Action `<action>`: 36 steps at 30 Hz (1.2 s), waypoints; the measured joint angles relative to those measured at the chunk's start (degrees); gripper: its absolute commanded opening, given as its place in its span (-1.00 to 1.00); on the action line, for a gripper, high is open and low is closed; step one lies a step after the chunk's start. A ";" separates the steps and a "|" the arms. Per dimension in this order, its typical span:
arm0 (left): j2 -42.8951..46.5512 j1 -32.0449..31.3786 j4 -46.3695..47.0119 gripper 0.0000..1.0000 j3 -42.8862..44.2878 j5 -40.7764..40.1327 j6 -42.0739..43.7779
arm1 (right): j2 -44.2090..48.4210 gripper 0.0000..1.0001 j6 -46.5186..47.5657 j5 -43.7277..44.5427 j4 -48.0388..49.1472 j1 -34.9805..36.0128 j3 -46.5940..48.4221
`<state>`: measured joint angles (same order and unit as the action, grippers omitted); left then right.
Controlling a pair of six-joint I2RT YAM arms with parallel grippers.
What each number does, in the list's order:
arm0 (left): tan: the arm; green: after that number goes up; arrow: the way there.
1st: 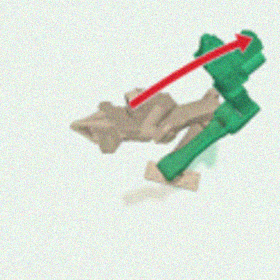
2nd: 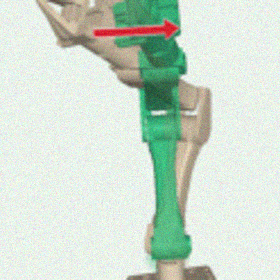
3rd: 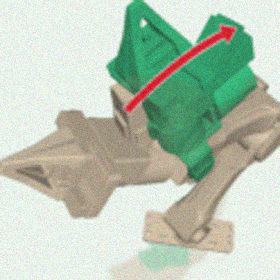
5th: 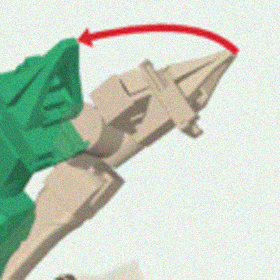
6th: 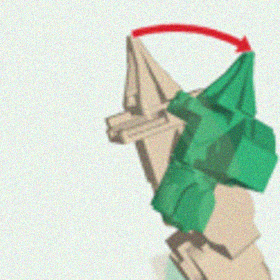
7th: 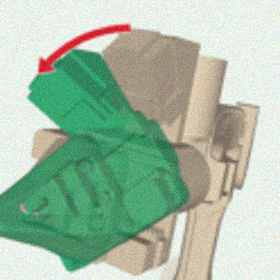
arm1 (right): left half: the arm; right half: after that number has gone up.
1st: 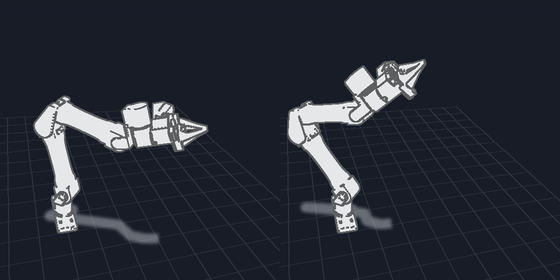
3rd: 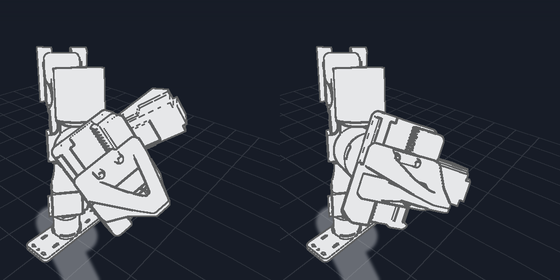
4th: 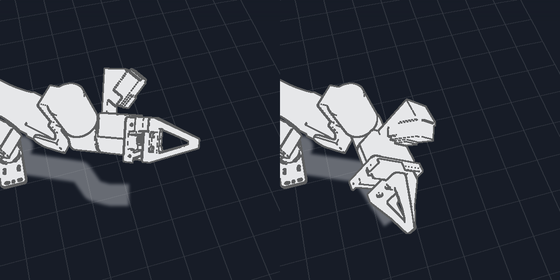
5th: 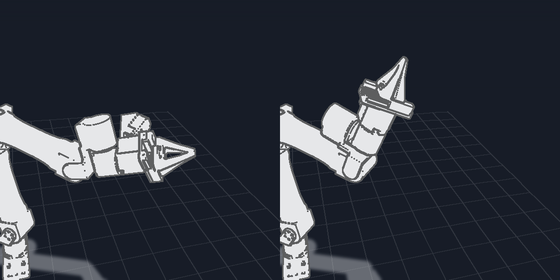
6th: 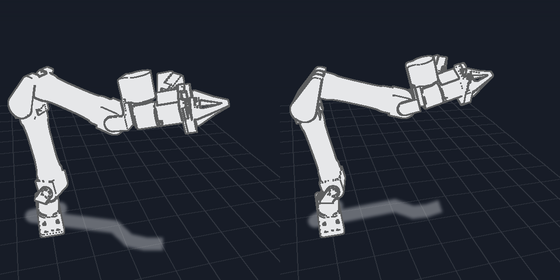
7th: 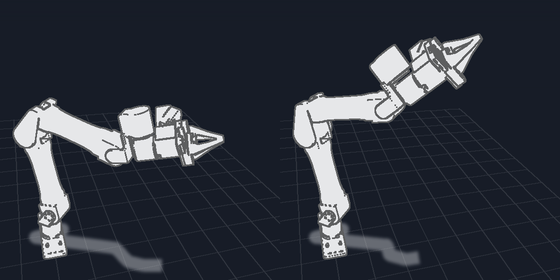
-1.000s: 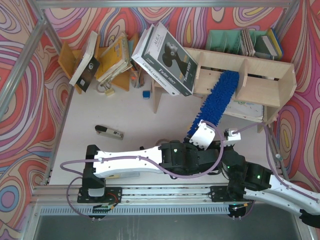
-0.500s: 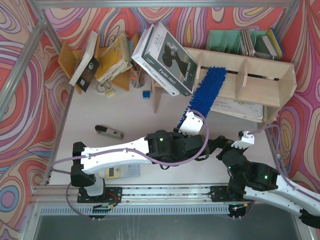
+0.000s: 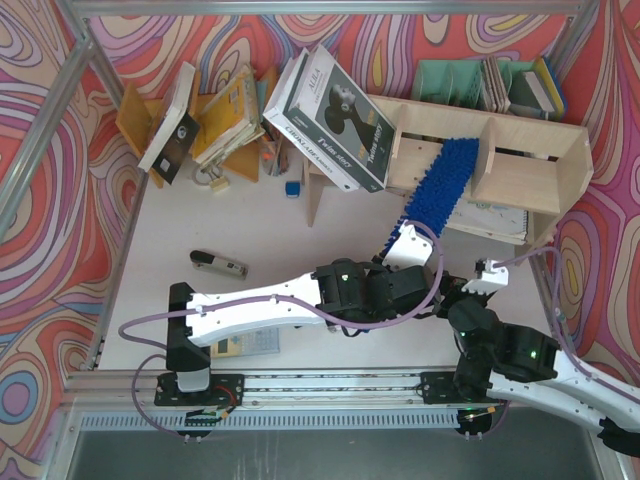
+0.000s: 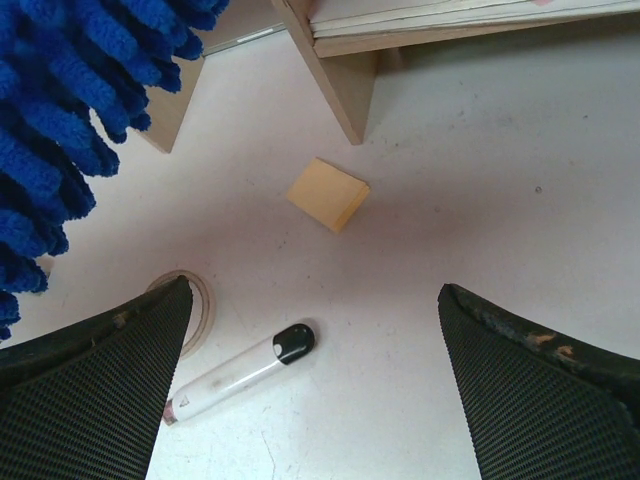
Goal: Dust the bookshelf with a duster
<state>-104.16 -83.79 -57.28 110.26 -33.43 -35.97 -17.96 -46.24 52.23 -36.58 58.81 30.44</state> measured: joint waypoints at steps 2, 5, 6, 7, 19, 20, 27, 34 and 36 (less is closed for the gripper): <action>0.13 0.00 0.22 -1.00 -0.26 -0.24 0.00 | 0.00 0.97 0.66 -0.48 0.61 0.02 -0.17; 1.86 0.02 0.81 -1.00 -2.99 -1.51 -0.24 | 0.02 0.97 1.31 -0.98 1.29 0.02 -0.26; 2.95 0.11 0.92 -1.00 -4.44 -1.99 -0.46 | 0.02 0.97 1.44 -1.14 1.51 0.02 -0.31; 3.98 0.13 0.90 -1.00 -5.62 -2.34 -0.72 | 0.04 0.97 1.46 -1.27 1.62 0.02 -0.33; 11.37 0.44 -3.10 -1.00 -13.38 -5.38 -7.13 | 0.26 0.97 1.73 -1.53 2.05 0.02 -0.57; 10.88 0.42 -3.19 -1.00 -12.83 -5.38 -7.10 | 0.26 0.97 1.88 -1.55 2.05 0.02 -0.57; 2.23 0.09 -4.76 -1.00 -0.79 -5.35 -5.14 | 0.50 0.97 1.88 -1.70 2.05 0.02 -0.57; -2.99 -2.27 -4.59 -1.00 6.80 -4.98 -0.98 | 2.34 0.97 1.88 -1.70 2.03 0.00 -0.70; -2.78 -2.36 -4.52 -1.00 6.86 -5.42 -0.59 | 2.51 0.97 1.90 -1.73 2.03 0.02 -0.85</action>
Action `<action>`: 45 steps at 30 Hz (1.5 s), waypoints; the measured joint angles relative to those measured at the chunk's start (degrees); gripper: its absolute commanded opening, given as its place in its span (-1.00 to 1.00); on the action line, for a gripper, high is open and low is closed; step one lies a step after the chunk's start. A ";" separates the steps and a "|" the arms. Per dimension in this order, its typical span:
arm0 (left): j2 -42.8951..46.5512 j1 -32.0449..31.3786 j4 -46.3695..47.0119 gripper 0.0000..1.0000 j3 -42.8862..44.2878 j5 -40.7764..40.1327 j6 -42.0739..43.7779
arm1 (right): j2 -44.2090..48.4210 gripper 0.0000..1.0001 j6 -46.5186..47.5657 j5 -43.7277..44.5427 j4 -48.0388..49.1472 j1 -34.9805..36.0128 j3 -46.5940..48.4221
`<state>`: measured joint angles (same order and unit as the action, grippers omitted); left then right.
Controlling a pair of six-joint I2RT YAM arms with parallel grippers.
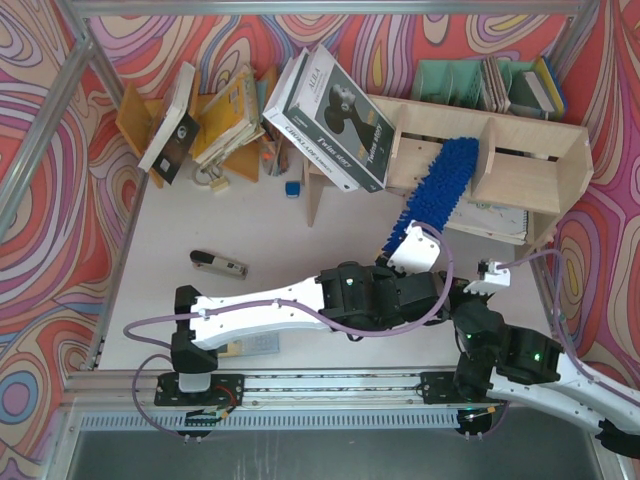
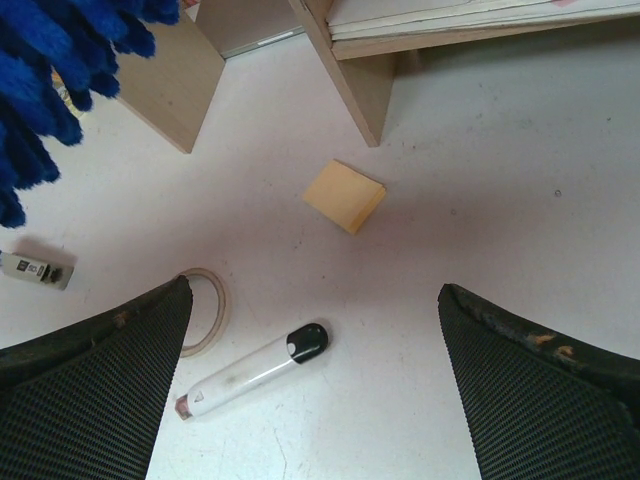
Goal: Dust the bookshelf with a duster
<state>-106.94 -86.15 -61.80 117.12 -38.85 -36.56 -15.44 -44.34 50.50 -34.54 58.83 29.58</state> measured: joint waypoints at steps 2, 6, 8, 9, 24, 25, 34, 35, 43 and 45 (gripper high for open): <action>0.42 0.00 0.11 -1.00 0.00 -0.55 0.44 | 0.00 0.98 0.00 0.00 0.02 0.00 -0.07; 3.13 -0.02 1.31 -1.00 -1.36 -1.51 1.46 | -0.02 0.97 0.02 -0.02 0.04 0.00 -0.07; 5.20 -0.11 1.70 -1.00 -2.58 -1.88 1.90 | -0.07 0.97 0.04 -0.04 0.07 0.00 -0.07; 6.32 -0.17 1.84 -1.00 -3.10 -2.16 2.12 | -0.11 0.97 0.07 -0.09 0.11 -0.02 -0.07; 12.02 0.39 3.15 -1.00 -10.45 -6.19 -2.71 | -1.29 0.97 0.90 -0.63 0.90 0.00 -0.09; 11.80 0.44 2.89 -1.00 -10.80 -6.14 -3.39 | -1.33 0.97 0.87 -0.63 0.90 0.00 -0.09; 7.78 0.37 2.36 -1.00 -13.75 -2.93 -8.55 | -1.62 0.97 0.90 -0.63 0.94 0.00 -0.09; 7.06 0.11 2.25 -1.00 -13.73 -2.69 -8.90 | -1.62 0.97 0.90 -0.63 0.96 0.00 -0.09; 5.57 -2.47 1.62 -1.00 -13.49 -1.90 -10.05 | -1.62 0.98 1.05 -0.66 1.05 0.00 -0.09; 5.84 -2.47 1.90 -1.00 -13.97 -1.95 -9.99 | -1.62 0.97 1.03 -0.68 1.05 0.00 -0.09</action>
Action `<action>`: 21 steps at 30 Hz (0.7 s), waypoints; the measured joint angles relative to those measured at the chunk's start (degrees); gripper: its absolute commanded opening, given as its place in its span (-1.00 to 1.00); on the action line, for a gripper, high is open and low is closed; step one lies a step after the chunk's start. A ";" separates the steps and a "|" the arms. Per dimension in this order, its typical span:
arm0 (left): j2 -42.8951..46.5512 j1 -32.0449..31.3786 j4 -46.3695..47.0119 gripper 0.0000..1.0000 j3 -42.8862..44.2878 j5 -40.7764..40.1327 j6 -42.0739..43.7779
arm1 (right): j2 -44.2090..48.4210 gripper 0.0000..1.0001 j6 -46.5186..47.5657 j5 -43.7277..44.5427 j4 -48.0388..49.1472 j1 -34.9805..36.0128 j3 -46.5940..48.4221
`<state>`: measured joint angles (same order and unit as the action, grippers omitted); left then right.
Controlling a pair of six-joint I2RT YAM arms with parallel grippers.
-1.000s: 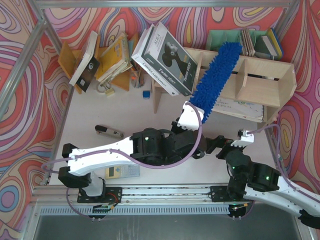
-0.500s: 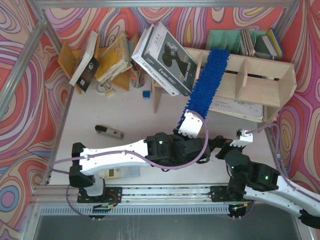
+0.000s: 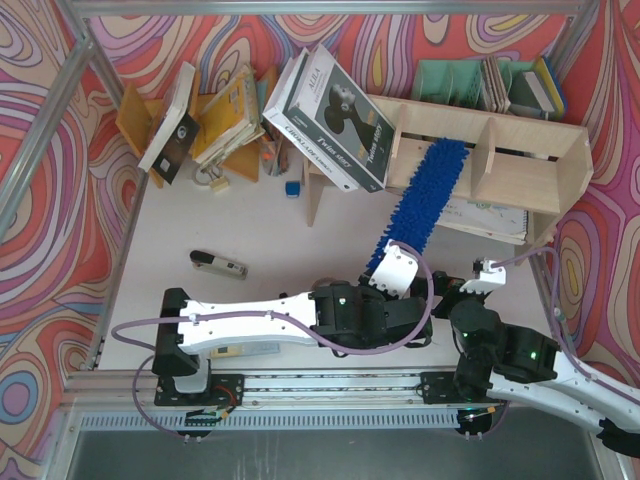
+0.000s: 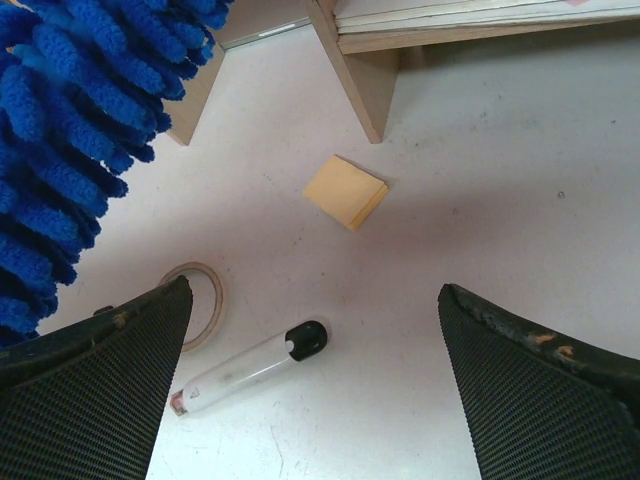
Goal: Dust the bookshelf with a duster
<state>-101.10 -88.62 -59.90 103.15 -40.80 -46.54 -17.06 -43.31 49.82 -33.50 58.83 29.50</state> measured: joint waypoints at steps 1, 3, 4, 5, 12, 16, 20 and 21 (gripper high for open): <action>0.15 0.00 0.07 -1.00 -0.17 -0.09 0.13 | 0.00 0.97 0.00 0.00 0.00 0.00 0.00; 0.42 -0.07 0.15 -1.00 -0.28 -0.42 0.96 | 0.00 0.97 0.00 0.00 0.00 0.00 0.00; 0.68 -0.13 0.28 -1.00 -0.28 -0.66 1.60 | 0.02 0.97 0.00 0.00 0.00 0.00 0.00; 1.05 -0.20 0.55 -1.00 -0.31 -0.98 2.40 | 0.07 0.98 0.00 0.02 -0.02 0.00 0.00; 5.49 -1.75 2.43 -1.00 -0.17 -3.69 8.90 | 0.20 0.97 -1.14 0.04 -0.33 0.00 0.00; 7.56 -1.95 3.17 -1.00 0.22 -5.29 11.89 | -1.40 0.97 -4.85 0.13 -1.16 0.00 -0.09; 8.09 -1.97 3.10 -1.00 2.40 -5.99 14.51 | -4.50 0.97 -7.72 0.13 -0.02 0.00 -2.89; 8.09 -2.01 3.02 -1.00 3.39 -5.99 15.15 | -4.50 0.97 -7.82 0.13 0.79 0.00 -4.57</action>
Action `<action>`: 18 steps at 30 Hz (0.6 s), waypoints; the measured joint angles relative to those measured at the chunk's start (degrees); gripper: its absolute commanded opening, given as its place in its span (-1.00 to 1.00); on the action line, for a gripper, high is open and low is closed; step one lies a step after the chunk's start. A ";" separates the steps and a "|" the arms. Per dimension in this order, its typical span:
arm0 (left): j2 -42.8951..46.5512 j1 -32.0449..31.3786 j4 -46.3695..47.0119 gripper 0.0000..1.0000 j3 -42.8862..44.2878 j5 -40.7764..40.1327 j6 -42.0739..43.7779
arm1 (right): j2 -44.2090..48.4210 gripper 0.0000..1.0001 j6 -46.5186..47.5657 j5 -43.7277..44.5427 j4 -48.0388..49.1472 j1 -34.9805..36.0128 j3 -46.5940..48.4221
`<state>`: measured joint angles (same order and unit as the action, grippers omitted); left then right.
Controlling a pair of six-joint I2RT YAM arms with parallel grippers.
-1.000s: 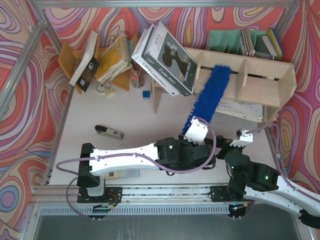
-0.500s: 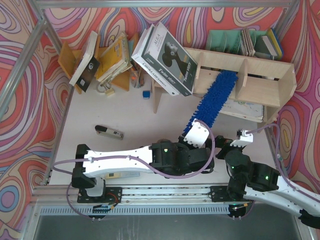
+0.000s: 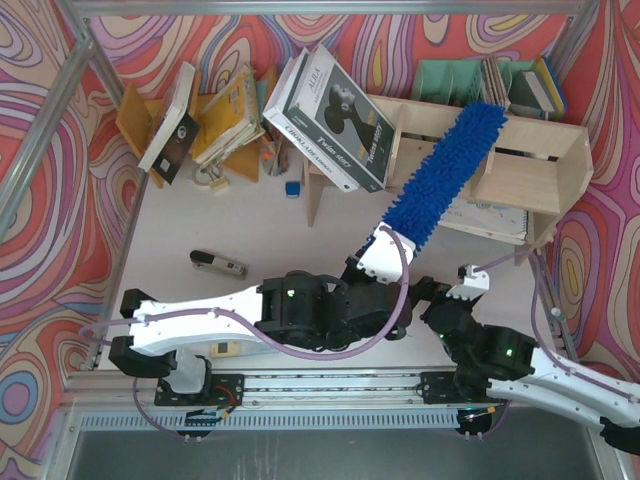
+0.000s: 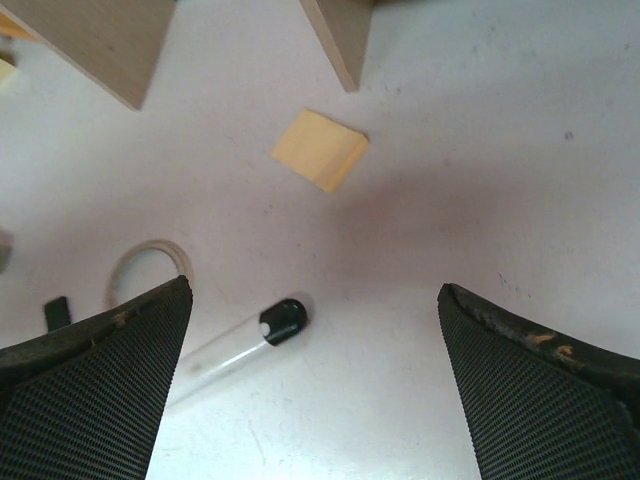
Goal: Dust the bookshelf with a duster
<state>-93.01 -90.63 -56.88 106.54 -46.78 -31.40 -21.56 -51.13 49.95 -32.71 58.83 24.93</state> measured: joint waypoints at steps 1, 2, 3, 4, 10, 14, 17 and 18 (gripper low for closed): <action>0.00 -0.07 -0.09 -1.00 0.94 0.02 0.57 | 0.35 0.97 0.09 0.07 0.70 0.00 -1.44; -0.02 -0.15 -0.20 -1.00 2.05 0.04 1.05 | 1.14 0.97 0.35 0.07 1.53 0.00 -3.08; -0.07 -0.26 -0.33 -1.00 3.34 0.07 1.66 | 2.25 0.97 0.76 0.11 2.38 0.00 -4.68; -0.15 -0.35 -0.46 -1.00 4.55 0.11 2.23 | 3.69 0.97 1.44 0.09 3.37 0.00 -6.05; -3.56 -0.63 -1.99 -1.00 12.57 1.14 4.04 | 11.54 0.97 5.99 -0.28 8.79 0.00 -9.29; -7.74 -0.85 -3.56 -1.00 16.94 2.86 4.20 | 10.38 0.97 6.14 -0.02 9.94 0.00 -9.29; -10.95 -0.96 -4.68 -1.00 19.34 4.52 3.89 | 8.39 0.98 5.68 0.20 9.90 0.00 -9.29; -12.11 -0.98 -5.16 -1.00 20.00 5.07 3.67 | 8.00 0.97 5.51 0.28 9.86 0.00 -9.29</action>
<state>-105.12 -91.61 -62.04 126.54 -41.71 -27.73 -13.56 -45.63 50.24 -22.85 58.83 15.64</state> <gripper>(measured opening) 0.353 0.987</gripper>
